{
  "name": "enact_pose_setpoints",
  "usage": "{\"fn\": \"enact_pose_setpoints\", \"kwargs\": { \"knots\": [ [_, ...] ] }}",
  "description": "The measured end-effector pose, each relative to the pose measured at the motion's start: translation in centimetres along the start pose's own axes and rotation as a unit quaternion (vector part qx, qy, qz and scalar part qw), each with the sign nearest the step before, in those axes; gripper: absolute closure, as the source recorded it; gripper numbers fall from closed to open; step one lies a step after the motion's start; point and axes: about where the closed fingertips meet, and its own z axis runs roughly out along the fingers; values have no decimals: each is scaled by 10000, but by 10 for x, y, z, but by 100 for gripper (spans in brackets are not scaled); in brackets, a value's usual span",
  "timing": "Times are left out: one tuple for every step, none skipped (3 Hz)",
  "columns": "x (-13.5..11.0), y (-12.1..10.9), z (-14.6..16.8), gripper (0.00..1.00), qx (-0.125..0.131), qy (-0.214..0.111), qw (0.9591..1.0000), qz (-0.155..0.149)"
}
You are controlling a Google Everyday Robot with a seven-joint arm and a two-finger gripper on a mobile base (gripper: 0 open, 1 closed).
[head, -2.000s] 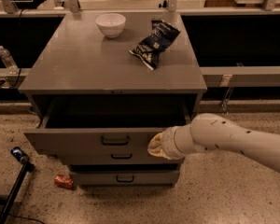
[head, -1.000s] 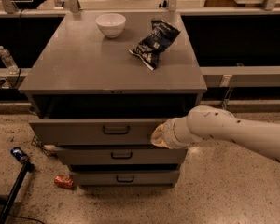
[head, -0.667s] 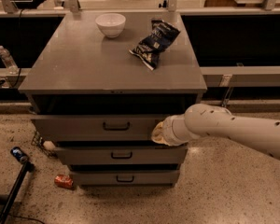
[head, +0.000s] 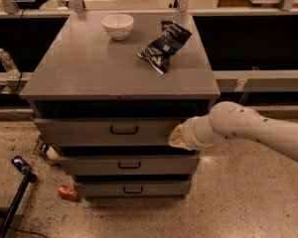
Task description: Close top drawer
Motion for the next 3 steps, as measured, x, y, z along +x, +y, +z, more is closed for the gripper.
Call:
{"fn": "enact_pose_setpoints", "kwargs": {
  "knots": [
    [-3, 21, -34, 100, -260, -453, 9968, 601],
    [-16, 39, -80, 100, -529, -1292, 9801, 1412],
    [-30, 35, -108, 100, -588, -1953, 9606, 1889]
  ]
}}
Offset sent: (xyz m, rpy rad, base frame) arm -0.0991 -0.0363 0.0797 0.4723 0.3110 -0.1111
